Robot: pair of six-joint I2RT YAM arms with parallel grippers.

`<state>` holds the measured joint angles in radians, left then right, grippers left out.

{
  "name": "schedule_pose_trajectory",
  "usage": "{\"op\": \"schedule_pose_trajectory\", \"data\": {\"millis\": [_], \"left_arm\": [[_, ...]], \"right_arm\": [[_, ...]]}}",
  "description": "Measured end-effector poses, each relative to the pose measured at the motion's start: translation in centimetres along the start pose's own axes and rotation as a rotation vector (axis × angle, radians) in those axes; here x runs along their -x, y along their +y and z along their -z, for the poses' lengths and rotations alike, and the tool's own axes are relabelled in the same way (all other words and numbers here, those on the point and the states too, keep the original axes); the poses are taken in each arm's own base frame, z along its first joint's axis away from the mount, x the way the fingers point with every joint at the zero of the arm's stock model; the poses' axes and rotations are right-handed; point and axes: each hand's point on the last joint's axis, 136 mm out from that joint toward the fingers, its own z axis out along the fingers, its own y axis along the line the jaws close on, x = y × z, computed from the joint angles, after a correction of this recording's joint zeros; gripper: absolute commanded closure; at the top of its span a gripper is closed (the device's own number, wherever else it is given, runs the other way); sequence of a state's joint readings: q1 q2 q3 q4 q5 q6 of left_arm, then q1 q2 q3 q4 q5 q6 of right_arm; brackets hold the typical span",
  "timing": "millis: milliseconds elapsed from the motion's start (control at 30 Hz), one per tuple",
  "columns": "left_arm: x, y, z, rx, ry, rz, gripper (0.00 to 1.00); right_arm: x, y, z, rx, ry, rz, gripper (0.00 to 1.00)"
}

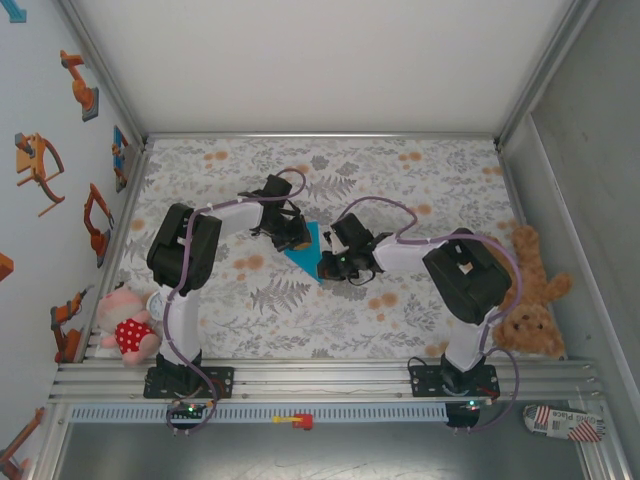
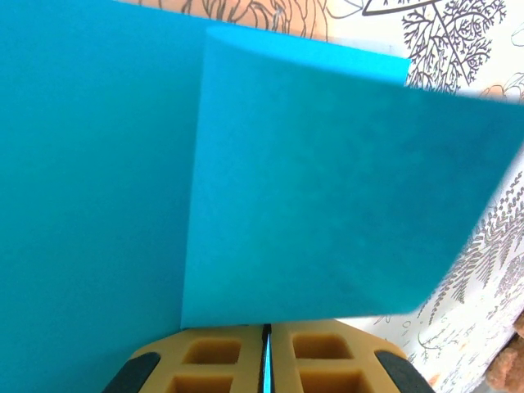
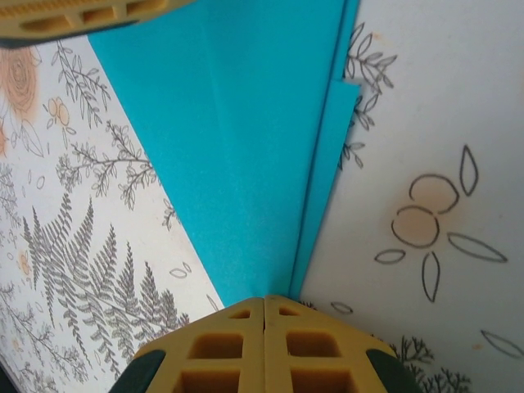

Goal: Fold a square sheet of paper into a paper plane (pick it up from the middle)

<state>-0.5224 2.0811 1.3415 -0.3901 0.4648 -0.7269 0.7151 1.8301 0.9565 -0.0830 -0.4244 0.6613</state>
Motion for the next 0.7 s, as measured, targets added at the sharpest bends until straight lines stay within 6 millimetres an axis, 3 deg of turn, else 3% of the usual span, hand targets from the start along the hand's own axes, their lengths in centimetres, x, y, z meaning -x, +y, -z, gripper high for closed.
{"op": "schedule_pose_trajectory", "data": {"millis": [167,400,700], "left_arm": [[0.0,0.0,0.0,0.000,0.000,0.000,0.89],[0.0,0.0,0.0,0.000,0.000,0.000,0.89],[0.0,0.0,0.0,0.000,0.000,-0.001,0.89]], "right_arm": [[-0.2,1.0,1.2,0.006,-0.010,0.036,1.00],[2.3,2.6,0.7,0.041,-0.053,0.066,1.00],[1.6,1.2,-1.1,0.014,-0.016,0.043,1.00]]}}
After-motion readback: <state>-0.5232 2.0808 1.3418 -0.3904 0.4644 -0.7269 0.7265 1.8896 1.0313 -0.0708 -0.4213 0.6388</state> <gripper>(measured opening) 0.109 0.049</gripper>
